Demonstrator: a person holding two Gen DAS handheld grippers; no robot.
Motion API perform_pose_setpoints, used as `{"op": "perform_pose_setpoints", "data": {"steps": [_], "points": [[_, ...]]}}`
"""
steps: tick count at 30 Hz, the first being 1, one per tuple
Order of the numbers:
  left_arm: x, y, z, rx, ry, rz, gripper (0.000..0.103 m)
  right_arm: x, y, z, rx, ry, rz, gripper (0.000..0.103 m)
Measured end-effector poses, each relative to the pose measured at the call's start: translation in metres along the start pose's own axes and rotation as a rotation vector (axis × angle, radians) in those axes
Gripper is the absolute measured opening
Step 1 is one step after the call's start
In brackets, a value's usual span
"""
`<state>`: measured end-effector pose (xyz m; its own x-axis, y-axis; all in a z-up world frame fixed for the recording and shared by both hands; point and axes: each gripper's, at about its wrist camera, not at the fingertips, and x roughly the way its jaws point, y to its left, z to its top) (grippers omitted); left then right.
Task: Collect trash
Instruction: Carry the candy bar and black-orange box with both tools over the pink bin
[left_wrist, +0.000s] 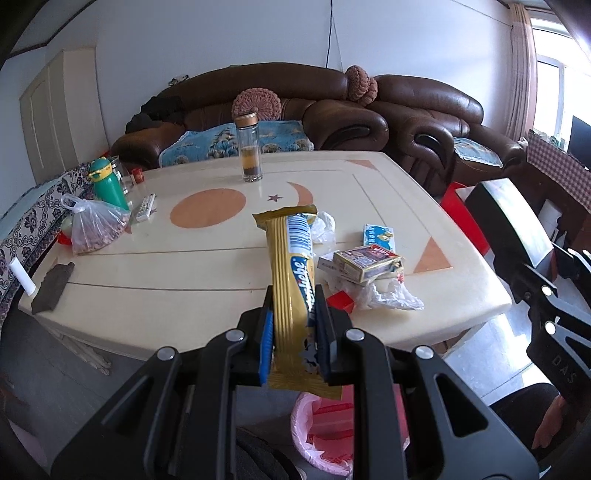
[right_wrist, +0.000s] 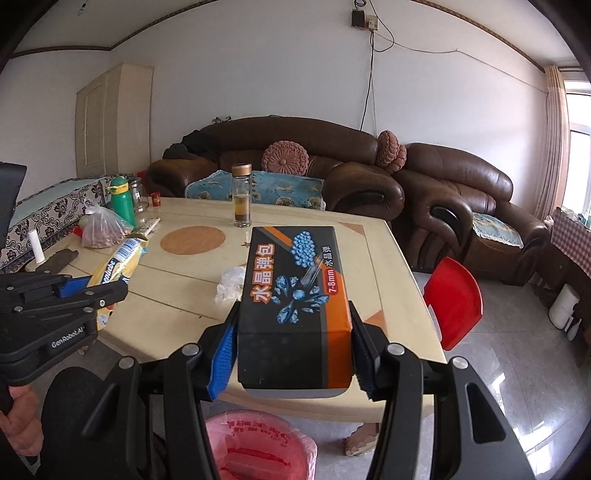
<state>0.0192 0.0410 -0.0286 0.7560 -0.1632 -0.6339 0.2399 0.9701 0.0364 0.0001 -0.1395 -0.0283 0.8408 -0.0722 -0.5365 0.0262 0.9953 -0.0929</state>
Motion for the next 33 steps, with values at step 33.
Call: {"op": "perform_pose_setpoints", "data": {"steps": [33], "points": [[-0.027, -0.007, -0.053, 0.050, 0.053, -0.042, 0.020, -0.048, 0.039, -0.041, -0.015, 0.056, 0.070, 0.052]]}}
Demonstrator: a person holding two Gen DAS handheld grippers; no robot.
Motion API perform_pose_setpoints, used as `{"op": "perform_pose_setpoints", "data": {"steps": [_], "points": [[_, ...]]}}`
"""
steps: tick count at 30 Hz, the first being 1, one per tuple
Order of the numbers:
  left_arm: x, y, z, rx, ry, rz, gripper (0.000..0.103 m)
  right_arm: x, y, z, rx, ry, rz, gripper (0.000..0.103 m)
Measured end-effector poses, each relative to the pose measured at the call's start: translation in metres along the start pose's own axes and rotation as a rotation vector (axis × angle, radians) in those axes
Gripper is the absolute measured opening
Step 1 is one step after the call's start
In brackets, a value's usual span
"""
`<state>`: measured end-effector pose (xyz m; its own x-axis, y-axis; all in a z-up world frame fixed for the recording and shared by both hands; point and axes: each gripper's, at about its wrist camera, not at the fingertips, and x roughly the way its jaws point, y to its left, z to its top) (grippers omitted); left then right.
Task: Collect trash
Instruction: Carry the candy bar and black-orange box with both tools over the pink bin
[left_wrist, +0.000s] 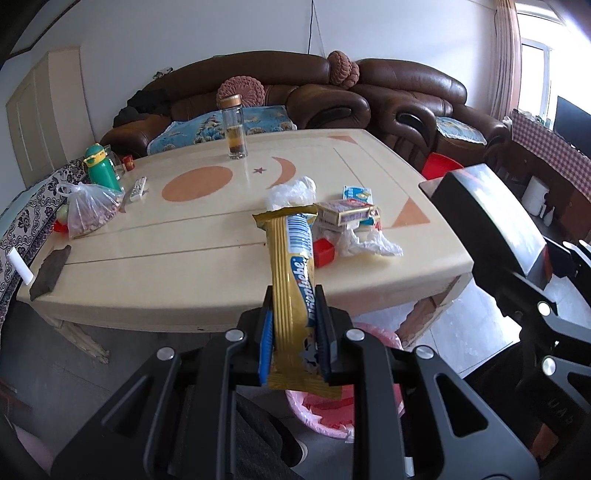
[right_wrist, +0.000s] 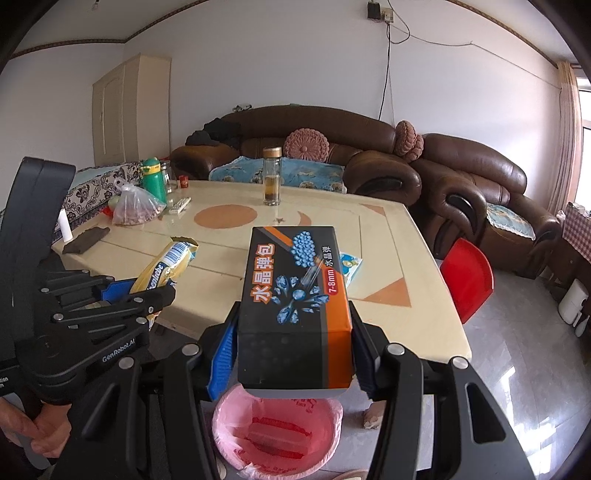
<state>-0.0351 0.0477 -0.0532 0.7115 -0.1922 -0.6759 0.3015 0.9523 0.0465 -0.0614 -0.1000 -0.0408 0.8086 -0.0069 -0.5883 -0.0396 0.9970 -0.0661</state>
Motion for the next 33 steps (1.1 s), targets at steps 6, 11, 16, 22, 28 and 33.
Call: {"op": "perform_pose_setpoints", "data": {"steps": [6, 11, 16, 22, 28, 33], "points": [[0.011, 0.000, -0.008, 0.007, 0.036, -0.012, 0.020, 0.008, -0.001, -0.010, 0.013, 0.041, 0.020, 0.052], [0.023, -0.005, -0.014, 0.018, 0.064, -0.021, 0.020, 0.020, 0.000, -0.017, 0.016, 0.074, 0.031, 0.052], [0.040, -0.010, -0.025, 0.027, 0.115, -0.068, 0.020, 0.037, -0.004, -0.033, 0.035, 0.127, 0.043, 0.052], [0.064, -0.020, -0.040, 0.062, 0.178, -0.089, 0.020, 0.058, -0.008, -0.051, 0.050, 0.185, 0.047, 0.052], [0.091, -0.026, -0.052, 0.075, 0.245, -0.106, 0.020, 0.084, -0.013, -0.070, 0.065, 0.256, 0.061, 0.052], [0.110, -0.030, -0.062, 0.085, 0.292, -0.116, 0.020, 0.102, -0.018, -0.086, 0.076, 0.306, 0.061, 0.052]]}}
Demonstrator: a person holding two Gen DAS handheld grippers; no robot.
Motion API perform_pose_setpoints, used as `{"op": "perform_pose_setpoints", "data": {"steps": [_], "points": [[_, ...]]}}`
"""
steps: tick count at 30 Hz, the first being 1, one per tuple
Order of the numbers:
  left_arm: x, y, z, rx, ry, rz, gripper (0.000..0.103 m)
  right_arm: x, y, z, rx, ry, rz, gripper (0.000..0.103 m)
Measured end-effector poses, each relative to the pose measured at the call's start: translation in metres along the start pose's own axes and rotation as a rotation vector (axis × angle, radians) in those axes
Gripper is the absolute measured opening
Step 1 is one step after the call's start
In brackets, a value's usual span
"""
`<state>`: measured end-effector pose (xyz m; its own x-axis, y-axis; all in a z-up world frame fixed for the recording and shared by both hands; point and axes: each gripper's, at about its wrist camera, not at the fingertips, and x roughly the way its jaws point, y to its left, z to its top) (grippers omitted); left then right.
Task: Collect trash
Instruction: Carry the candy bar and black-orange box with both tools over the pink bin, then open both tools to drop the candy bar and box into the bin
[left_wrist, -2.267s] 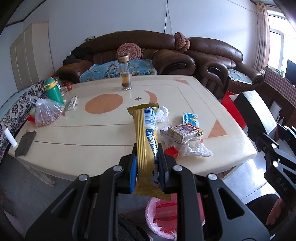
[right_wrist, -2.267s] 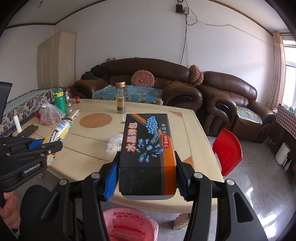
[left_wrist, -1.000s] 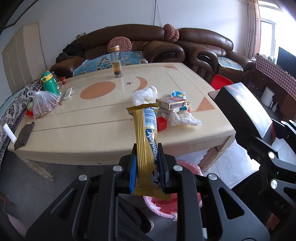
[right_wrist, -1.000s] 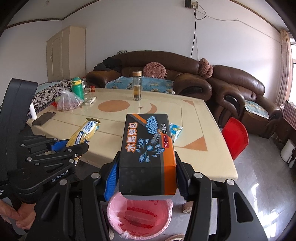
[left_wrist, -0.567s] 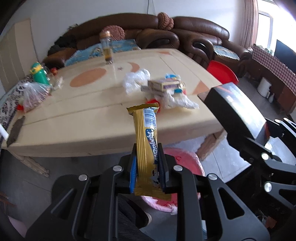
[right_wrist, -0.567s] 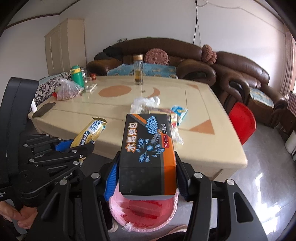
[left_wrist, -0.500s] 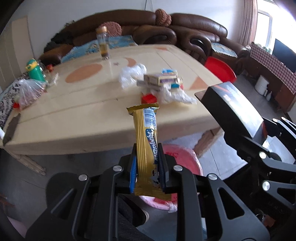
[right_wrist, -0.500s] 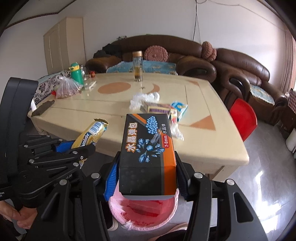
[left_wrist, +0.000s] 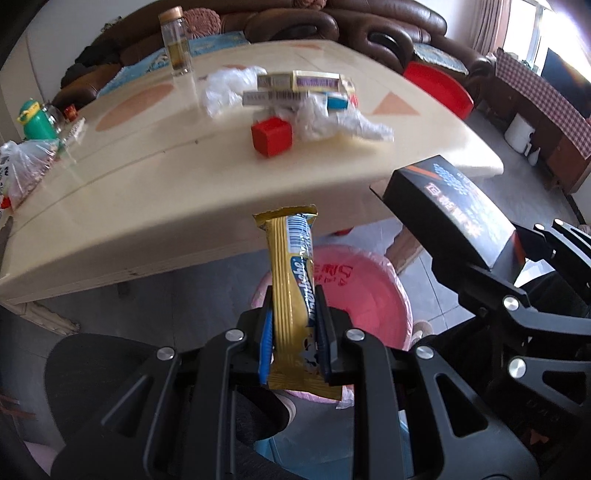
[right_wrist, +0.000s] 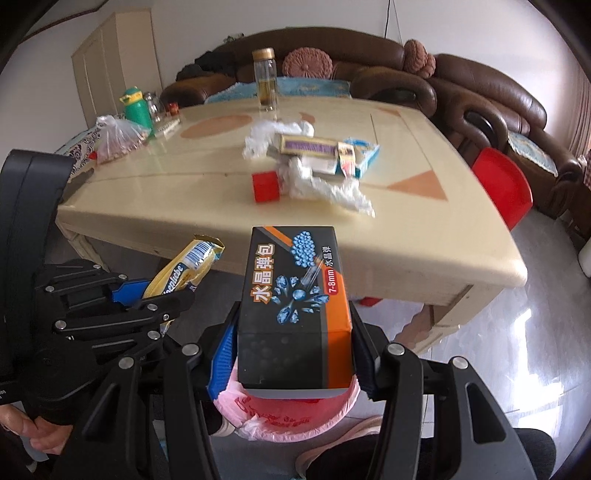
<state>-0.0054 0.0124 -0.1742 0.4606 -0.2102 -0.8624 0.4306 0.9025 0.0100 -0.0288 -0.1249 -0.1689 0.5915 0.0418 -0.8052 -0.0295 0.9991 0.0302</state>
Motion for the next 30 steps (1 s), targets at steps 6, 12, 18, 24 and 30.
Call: {"op": "perform_pose_setpoints", "data": {"steps": [6, 12, 18, 24, 30], "points": [[0.031, 0.001, -0.007, 0.005, 0.069, -0.004, 0.020, 0.028, -0.009, -0.009, 0.024, 0.069, 0.008, 0.052], [0.063, -0.001, -0.013, 0.010, 0.148, -0.020, 0.020, 0.061, -0.017, -0.023, 0.039, 0.149, 0.021, 0.052], [0.095, -0.007, -0.016, 0.021, 0.224, -0.032, 0.020, 0.096, -0.026, -0.036, 0.061, 0.234, 0.035, 0.052], [0.133, -0.003, -0.017, 0.022, 0.321, -0.058, 0.020, 0.131, -0.035, -0.050, 0.083, 0.329, 0.060, 0.052], [0.172, 0.002, -0.020, -0.008, 0.423, -0.104, 0.020, 0.161, -0.036, -0.058, 0.062, 0.400, 0.073, 0.052]]}}
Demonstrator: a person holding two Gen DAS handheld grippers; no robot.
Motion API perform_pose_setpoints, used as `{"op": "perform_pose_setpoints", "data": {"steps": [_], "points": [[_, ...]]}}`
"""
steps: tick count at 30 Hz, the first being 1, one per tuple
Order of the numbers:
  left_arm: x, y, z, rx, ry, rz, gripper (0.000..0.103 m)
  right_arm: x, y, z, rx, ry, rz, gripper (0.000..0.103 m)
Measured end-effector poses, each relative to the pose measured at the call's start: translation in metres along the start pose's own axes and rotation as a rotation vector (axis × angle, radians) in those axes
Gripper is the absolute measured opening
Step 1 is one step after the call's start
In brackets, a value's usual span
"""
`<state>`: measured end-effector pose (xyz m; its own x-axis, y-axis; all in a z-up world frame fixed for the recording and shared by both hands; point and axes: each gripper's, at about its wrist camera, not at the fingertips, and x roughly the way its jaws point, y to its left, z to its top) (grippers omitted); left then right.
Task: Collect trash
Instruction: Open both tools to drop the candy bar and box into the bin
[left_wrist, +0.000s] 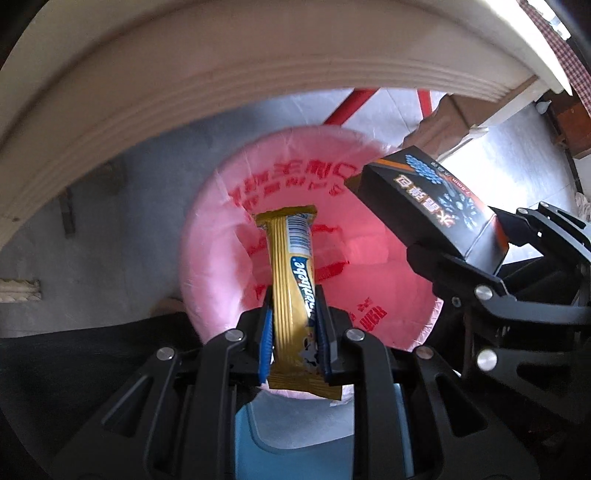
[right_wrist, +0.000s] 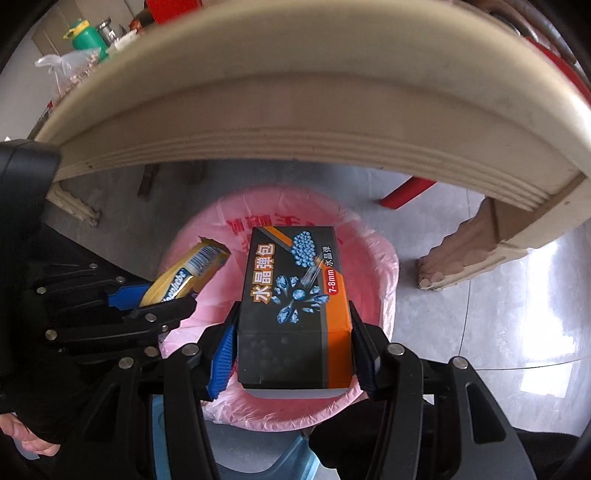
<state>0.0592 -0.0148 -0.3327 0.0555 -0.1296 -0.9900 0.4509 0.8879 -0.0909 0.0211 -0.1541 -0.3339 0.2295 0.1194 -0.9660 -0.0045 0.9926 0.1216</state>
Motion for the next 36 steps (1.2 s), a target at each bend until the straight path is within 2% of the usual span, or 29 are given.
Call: {"op": "perform_pose_setpoints", "data": {"steps": [9, 11, 12, 13, 14, 16, 19, 36], "points": [[0.039, 0.013, 0.005, -0.048, 0.087, -0.006, 0.021, 0.037, -0.013, 0.000, 0.017, 0.107, 0.027, 0.052], [0.043, 0.016, 0.007, -0.056, 0.108, -0.004, 0.033, 0.043, -0.013, 0.000, 0.011, 0.128, 0.030, 0.053], [0.046, 0.016, 0.008, -0.058, 0.115, -0.003, 0.047, 0.046, -0.013, 0.000, 0.009, 0.136, 0.028, 0.054], [0.048, 0.017, 0.009, -0.058, 0.123, 0.027, 0.053, 0.048, -0.013, 0.000, 0.006, 0.146, 0.022, 0.056], [0.051, 0.017, 0.011, -0.057, 0.123, 0.044, 0.056, 0.051, -0.012, -0.001, 0.001, 0.158, 0.016, 0.063], [0.055, 0.021, 0.012, -0.074, 0.138, 0.065, 0.063, 0.052, -0.014, -0.001, 0.005, 0.167, 0.007, 0.065], [0.056, 0.028, 0.011, -0.102, 0.140, 0.052, 0.066, 0.054, -0.017, -0.001, 0.021, 0.171, 0.013, 0.069], [0.048, 0.024, 0.009, -0.100, 0.126, 0.069, 0.067, 0.050, -0.015, 0.000, 0.041, 0.161, 0.021, 0.069]]}}
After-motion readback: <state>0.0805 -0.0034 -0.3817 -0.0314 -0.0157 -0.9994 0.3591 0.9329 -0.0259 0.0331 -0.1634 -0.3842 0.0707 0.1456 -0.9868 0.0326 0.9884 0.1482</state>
